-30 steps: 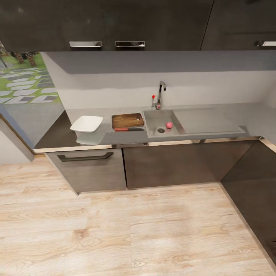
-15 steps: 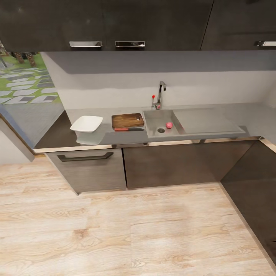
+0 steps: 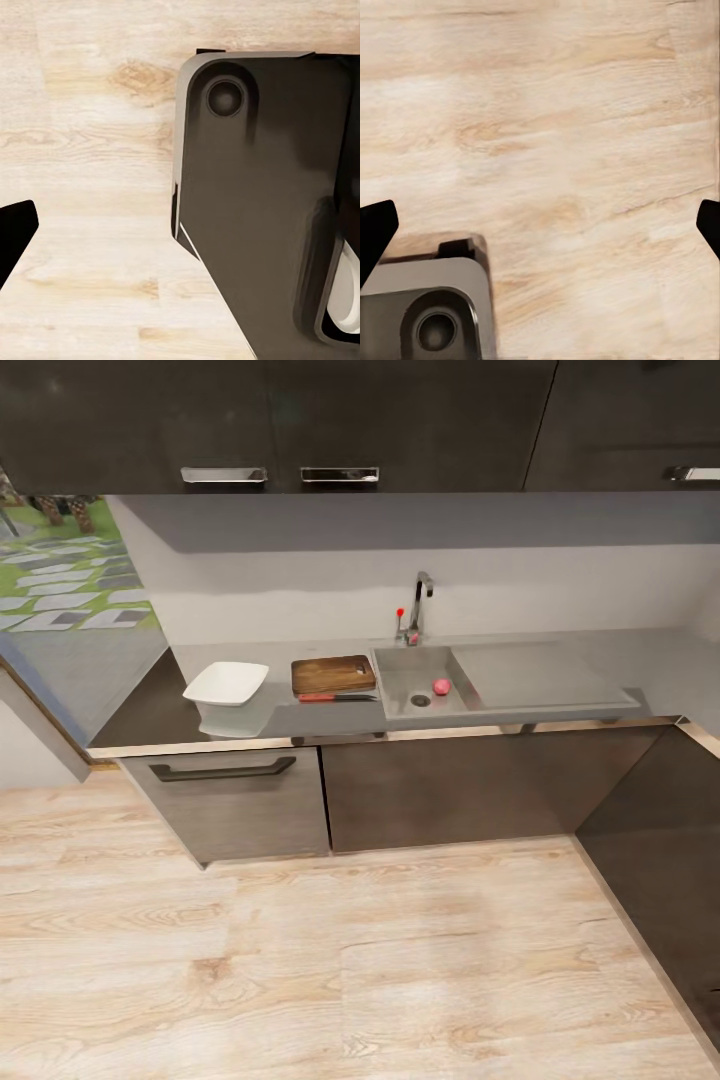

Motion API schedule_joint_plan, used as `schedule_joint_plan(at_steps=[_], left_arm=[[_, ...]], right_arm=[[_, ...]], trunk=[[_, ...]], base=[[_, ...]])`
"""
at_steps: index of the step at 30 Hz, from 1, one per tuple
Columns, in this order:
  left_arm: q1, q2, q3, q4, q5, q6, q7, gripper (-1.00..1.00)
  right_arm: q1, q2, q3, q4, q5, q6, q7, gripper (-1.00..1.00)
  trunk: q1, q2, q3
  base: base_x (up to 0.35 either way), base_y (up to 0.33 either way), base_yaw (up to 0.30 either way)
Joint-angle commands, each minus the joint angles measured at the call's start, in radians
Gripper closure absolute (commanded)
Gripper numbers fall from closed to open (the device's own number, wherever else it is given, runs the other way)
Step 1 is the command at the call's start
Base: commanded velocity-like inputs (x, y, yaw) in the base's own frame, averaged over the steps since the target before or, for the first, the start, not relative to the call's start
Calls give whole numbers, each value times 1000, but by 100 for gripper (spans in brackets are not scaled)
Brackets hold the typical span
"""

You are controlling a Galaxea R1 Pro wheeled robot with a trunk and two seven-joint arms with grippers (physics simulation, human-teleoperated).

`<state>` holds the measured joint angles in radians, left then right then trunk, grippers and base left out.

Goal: In the kitchen, take the Vidalia onion out of the sink, dice it on the chopping board with the paring knife, put the diced onion into the bowl on the countertop, then place both the paring knife and the chopping board into the sink.

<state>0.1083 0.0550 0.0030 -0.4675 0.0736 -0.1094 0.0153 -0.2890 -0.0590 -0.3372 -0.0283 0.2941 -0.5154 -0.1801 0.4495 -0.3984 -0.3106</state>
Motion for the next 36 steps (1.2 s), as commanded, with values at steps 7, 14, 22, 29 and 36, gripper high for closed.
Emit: schedule_joint_plan(at_steps=[7,14,22,29,36], left_arm=[[1,0,-1,-2,8,-1,1,-100],[1,-2,-1,-1,8,-1,2,-100],[1,-3,-2,8,8,-1,2,-100],[1,-3,-2,9,8,-1,1,-100],[1,-3,-2,8,8,-2,0,-100]], right_arm=[[-1,1,-85,4,14,4,-6,-100],[-1,8,-89,4,16,5,-6,-100],[-1,57,-90,3,16,4,-5,-100],[-1,80,-88,-3,21,-5,18,-100],[-1,80,-88,-7,24,-7,25,-100]], trunk=[[1,-2,-1],[1,-2,-1],[1,-2,-1],[1,-2,-1],[1,-2,-1]], base=[[0,0,0],[0,0,0],[0,0,0],[0,0,0],[0,0,0]])
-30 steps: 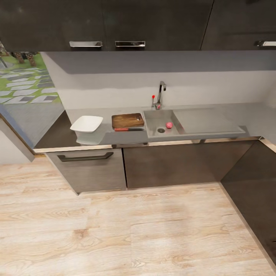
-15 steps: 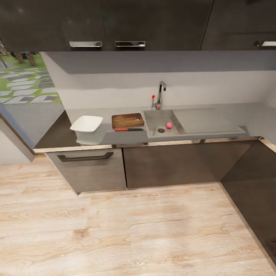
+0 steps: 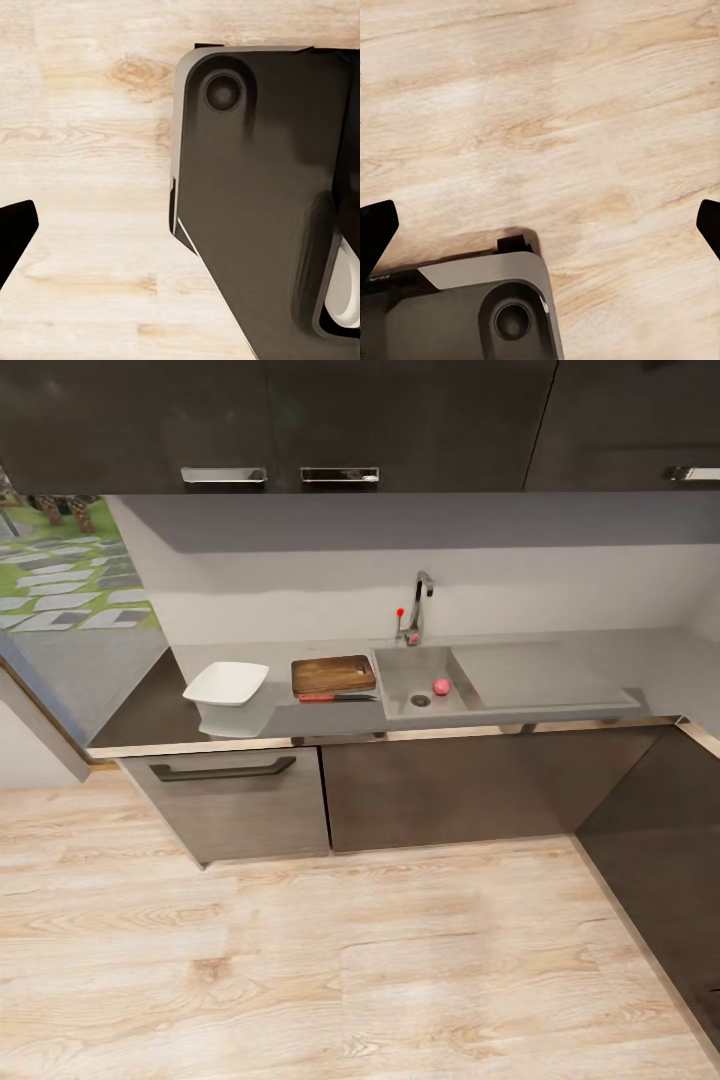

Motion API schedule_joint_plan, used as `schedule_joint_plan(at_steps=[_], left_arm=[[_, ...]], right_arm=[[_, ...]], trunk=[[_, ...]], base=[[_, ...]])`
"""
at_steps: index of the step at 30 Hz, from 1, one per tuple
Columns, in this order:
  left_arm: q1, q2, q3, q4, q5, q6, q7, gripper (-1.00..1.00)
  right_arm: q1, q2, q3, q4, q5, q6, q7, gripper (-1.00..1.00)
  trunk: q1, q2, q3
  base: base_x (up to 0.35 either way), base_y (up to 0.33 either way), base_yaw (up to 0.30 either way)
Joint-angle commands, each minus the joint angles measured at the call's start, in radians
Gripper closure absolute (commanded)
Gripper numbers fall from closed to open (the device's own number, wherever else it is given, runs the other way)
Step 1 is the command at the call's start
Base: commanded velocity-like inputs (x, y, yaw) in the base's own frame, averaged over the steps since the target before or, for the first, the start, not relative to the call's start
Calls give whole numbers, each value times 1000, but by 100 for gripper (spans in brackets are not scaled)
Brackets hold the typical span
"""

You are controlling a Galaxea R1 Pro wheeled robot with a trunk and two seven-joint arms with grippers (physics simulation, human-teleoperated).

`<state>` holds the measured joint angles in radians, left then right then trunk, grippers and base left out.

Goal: In the kitchen, take the Vidalia onion out of the sink, dice it on the chopping board with the paring knife, put the diced onion into the bowl on the countertop, then place both the paring knife and the chopping board into the sink.

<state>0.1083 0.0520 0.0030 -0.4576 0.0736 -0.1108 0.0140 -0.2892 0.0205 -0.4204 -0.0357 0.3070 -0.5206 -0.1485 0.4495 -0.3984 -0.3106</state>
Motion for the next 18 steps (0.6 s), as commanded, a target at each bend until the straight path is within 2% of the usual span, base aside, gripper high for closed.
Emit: schedule_joint_plan(at_steps=[1,8,18], left_arm=[[1,0,-1,-2,8,-1,2,-100],[1,-1,-2,-2,8,-1,2,-100],[1,-1,-4,-3,8,-1,3,-100]], right_arm=[[-1,1,-4,1,11,-2,-7,-100],[-1,5,-4,0,10,-3,-6,-100],[-1,4,-6,0,9,-3,-6,-100]], trunk=[[1,-2,-1],[1,-2,-1],[1,-2,-1]], base=[[0,0,0],[0,-25,0],[4,-268,0]])
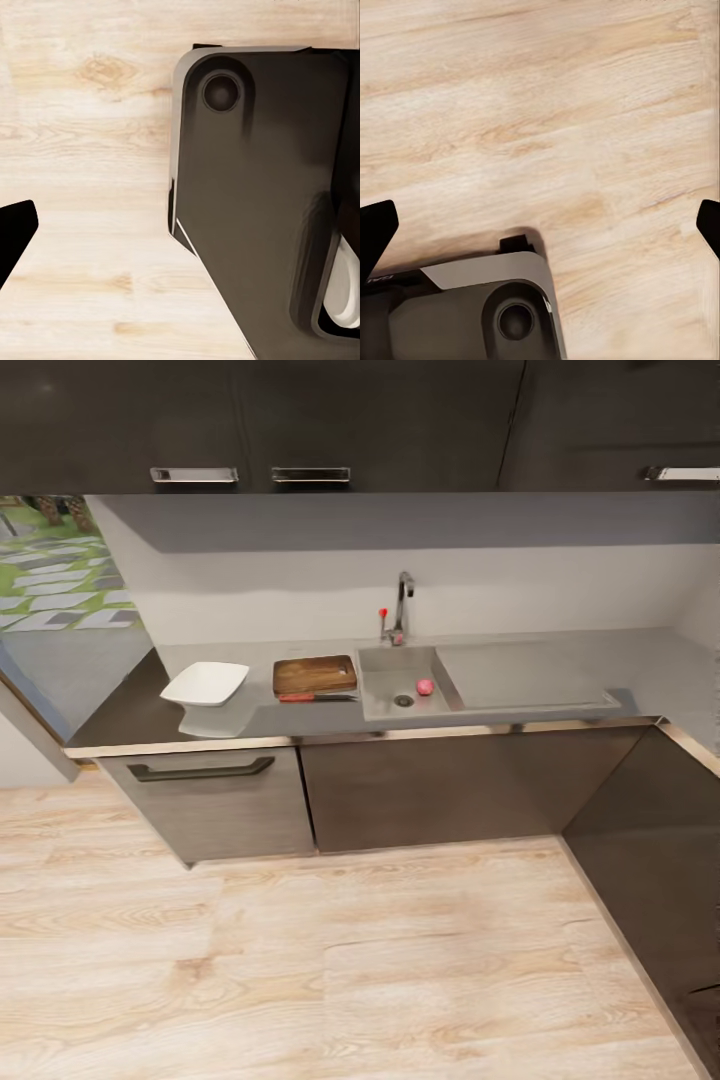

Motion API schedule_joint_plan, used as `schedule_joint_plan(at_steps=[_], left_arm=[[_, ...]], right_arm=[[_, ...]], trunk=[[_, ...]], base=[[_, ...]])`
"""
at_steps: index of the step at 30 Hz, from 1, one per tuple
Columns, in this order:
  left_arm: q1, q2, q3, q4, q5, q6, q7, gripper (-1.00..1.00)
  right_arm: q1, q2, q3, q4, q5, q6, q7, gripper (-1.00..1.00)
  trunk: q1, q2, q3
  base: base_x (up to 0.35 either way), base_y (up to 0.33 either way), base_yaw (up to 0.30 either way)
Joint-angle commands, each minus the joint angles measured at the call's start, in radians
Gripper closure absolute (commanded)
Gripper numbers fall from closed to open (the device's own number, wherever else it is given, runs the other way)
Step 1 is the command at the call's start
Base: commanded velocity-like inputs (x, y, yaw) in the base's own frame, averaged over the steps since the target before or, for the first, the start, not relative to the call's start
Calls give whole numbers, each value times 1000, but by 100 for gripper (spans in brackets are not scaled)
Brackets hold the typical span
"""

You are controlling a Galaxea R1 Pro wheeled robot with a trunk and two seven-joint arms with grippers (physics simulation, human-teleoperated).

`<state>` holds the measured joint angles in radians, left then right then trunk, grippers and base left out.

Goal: In the kitchen, take the Vidalia onion out of the sink, dice it on the chopping board with the paring knife, put the diced onion into the bowl on the countertop, then place both the paring knife and the chopping board into the sink.

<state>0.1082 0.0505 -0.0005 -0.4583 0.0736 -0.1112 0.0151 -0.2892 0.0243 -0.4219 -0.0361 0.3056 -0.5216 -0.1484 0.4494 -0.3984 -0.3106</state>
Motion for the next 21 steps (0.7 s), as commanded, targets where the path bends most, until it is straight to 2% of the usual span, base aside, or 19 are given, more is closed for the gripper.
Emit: schedule_joint_plan(at_steps=[1,7,21], left_arm=[[1,0,-1,-2,8,-1,2,-100],[1,0,-1,-2,8,-1,1,-100],[1,0,-1,-2,8,-1,2,-100]], right_arm=[[-1,0,-5,1,11,-2,-7,-100],[-1,0,-5,1,11,-2,-7,-100],[-1,2,-3,1,11,-3,-7,-100]], trunk=[[1,-2,-1],[1,-2,-1],[1,-2,-1]], base=[[42,-305,0],[157,-256,0],[286,-210,0]])
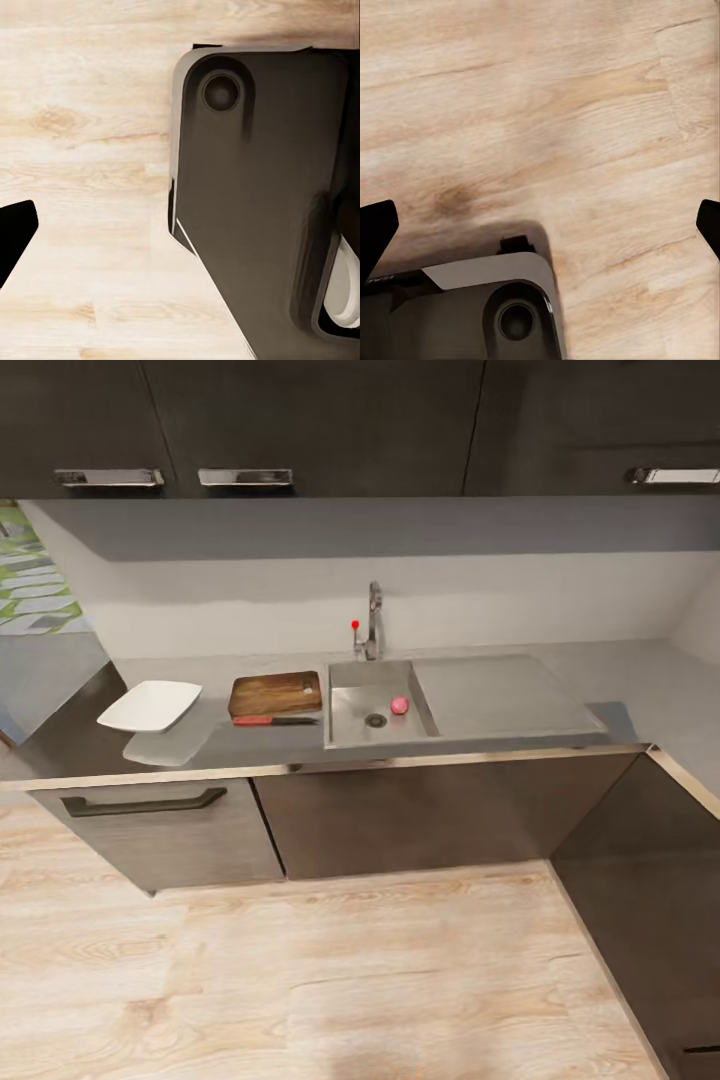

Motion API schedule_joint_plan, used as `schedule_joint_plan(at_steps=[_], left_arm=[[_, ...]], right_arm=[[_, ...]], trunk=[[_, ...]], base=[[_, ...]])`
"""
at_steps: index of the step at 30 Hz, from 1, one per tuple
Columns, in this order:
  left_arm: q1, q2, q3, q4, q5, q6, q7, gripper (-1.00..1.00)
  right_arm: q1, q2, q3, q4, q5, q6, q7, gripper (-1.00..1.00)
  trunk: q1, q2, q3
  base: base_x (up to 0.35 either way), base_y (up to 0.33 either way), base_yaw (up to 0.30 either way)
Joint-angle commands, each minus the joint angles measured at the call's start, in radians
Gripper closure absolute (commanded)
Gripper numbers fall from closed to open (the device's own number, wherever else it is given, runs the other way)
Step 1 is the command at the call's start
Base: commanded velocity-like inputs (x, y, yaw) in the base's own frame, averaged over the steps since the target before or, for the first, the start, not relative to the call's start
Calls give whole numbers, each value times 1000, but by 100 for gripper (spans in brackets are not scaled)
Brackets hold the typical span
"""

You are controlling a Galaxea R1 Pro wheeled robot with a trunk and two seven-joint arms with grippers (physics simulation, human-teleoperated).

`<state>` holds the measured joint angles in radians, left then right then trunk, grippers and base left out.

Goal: In the kitchen, take the Vidalia onion out of the sink, dice it on the chopping board with the paring knife, put the diced onion into the bowl on the countertop, then place both the paring knife and the chopping board into the sink.

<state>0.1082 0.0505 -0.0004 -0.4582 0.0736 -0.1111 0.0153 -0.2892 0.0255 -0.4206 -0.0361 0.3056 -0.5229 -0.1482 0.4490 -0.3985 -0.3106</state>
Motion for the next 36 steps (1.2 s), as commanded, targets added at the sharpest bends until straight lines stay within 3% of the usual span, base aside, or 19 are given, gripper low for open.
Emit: schedule_joint_plan(at_steps=[1,15,30,36], left_arm=[[1,0,-1,-2,8,-1,2,-100],[1,0,-1,-2,8,-1,1,-100],[1,0,-1,-2,8,-1,1,-100],[1,0,-1,-2,8,-1,1,-100]], right_arm=[[-1,0,-4,1,11,-2,-7,-100],[-1,2,-4,1,10,-1,-7,-100],[-1,2,-4,1,12,0,-7,-100],[-1,1,-4,1,12,0,-7,-100]], trunk=[[1,-2,-1],[1,-2,-1],[1,-2,-1],[1,-2,-1]], base=[[284,-220,0],[282,-220,123],[277,-154,9],[102,-50,0]])
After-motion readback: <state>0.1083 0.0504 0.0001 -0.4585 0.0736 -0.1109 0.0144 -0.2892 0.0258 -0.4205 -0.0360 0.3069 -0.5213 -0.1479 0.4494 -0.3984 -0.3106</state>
